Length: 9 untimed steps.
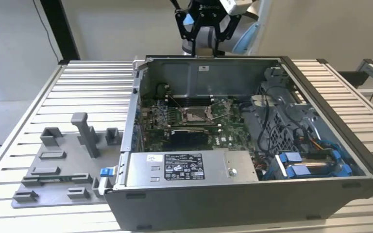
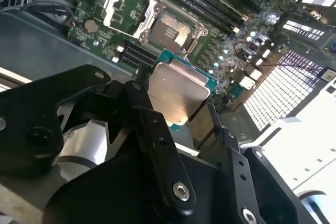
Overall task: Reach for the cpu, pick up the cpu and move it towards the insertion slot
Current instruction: 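Pick up the cpu and move it towards the insertion slot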
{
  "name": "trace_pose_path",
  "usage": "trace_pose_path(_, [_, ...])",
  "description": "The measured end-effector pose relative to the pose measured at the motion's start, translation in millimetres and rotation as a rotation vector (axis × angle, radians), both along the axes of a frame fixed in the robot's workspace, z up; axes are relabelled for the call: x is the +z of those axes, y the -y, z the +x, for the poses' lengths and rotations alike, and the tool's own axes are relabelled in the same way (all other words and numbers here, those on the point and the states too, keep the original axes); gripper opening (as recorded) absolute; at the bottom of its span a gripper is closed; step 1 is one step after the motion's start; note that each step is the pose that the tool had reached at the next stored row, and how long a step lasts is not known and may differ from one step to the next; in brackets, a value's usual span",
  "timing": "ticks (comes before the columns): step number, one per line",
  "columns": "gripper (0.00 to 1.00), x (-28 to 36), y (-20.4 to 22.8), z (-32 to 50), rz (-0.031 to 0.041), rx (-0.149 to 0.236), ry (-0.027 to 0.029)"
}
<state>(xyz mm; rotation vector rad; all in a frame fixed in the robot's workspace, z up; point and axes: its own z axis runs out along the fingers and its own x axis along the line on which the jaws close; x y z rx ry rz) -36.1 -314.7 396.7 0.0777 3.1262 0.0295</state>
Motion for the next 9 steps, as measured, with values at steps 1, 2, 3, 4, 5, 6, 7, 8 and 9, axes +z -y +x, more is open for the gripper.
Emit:
trace_pose_path(1, [0.00,-0.2,-1.2,0.0,0.0000,0.000,0.0000])
trace_pose_path(2, [0.00,-0.5,-2.4,0.0,0.0001,0.000,0.0001])
trace_pose_path(3, [0.00,-0.6,-3.3,0.0,-0.0001,0.000,-0.0001])
trace_pose_path(4, [0.00,-0.7,-3.4,0.0,-0.0001,0.000,-0.0001])
trace_pose_path(5, [0.00,-0.7,-3.4,0.0,-0.0001,0.000,-0.0001])
trace_pose_path(6, [0.00,-0.8,-3.5,0.0,0.0000,0.000,0.0000])
trace_pose_path(7, [0.00,-0.9,-3.5,0.0,0.0000,0.000,0.0000])
trace_pose_path(8, [0.00,-0.9,-3.5,0.0,0.0000,0.000,0.0000])
trace_pose_path(9, [0.00,-0.9,-3.5,0.0,0.0000,0.000,0.0000])
